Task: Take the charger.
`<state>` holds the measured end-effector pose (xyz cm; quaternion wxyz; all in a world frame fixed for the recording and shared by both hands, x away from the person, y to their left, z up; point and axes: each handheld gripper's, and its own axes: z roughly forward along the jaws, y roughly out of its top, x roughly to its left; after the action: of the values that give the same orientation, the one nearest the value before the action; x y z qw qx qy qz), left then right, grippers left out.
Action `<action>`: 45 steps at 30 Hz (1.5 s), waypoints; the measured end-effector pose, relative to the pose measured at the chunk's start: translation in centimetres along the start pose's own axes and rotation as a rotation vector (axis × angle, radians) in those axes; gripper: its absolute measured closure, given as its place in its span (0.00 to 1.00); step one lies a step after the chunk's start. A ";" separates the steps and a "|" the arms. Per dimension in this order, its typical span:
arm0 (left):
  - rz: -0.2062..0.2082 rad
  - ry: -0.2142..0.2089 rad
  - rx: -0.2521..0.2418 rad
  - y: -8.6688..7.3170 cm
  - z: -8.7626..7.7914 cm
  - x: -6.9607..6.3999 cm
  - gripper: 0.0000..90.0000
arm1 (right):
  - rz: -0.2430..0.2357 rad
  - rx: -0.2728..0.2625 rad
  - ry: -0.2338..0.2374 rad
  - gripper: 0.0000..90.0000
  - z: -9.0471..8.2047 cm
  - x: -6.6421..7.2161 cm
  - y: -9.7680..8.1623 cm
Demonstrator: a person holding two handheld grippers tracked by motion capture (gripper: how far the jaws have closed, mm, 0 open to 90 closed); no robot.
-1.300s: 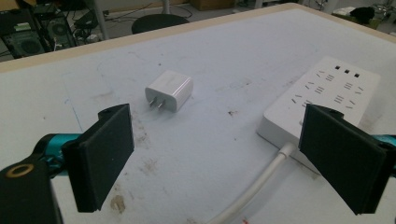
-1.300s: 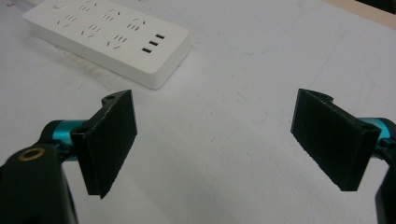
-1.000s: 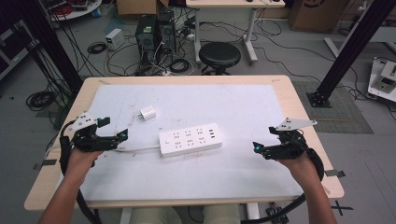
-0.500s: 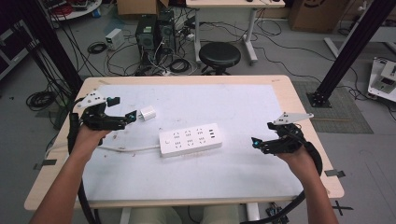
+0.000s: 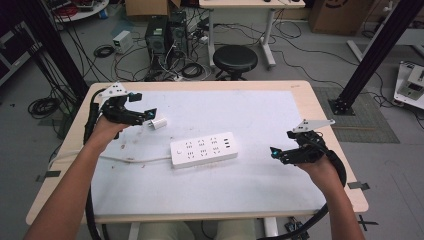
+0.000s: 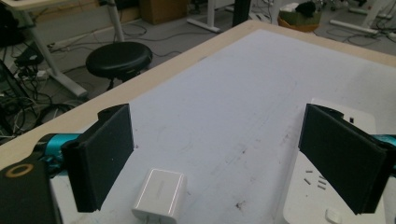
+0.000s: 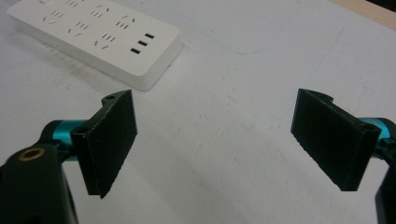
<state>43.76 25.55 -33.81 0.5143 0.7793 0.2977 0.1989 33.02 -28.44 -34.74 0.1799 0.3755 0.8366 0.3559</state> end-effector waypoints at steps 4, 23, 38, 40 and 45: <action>-0.001 -0.007 -0.007 -0.5 1.1 1.1 0.11 | 0.006 0.005 -0.005 0.16 -0.1 -0.2 0.2; -0.063 0.010 0.193 -5.1 5.8 4.5 0.11 | 0.017 0.047 -0.009 0.16 0.9 -0.5 0.1; -0.065 0.034 0.311 -7.2 8.5 5.3 0.12 | 0.024 0.065 -0.019 0.16 1.4 -0.7 0.2; -0.061 0.039 0.320 -7.4 8.6 5.3 0.12 | 0.025 0.066 -0.019 0.16 1.4 -0.7 0.3; -0.059 0.030 0.345 -7.7 9.0 5.2 0.16 | 0.025 0.065 -0.019 0.16 1.4 -0.8 0.2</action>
<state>51.18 25.16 -44.42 0.3742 0.8438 0.3579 0.1411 34.44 -28.33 -35.52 0.1710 0.3951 0.8413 0.3270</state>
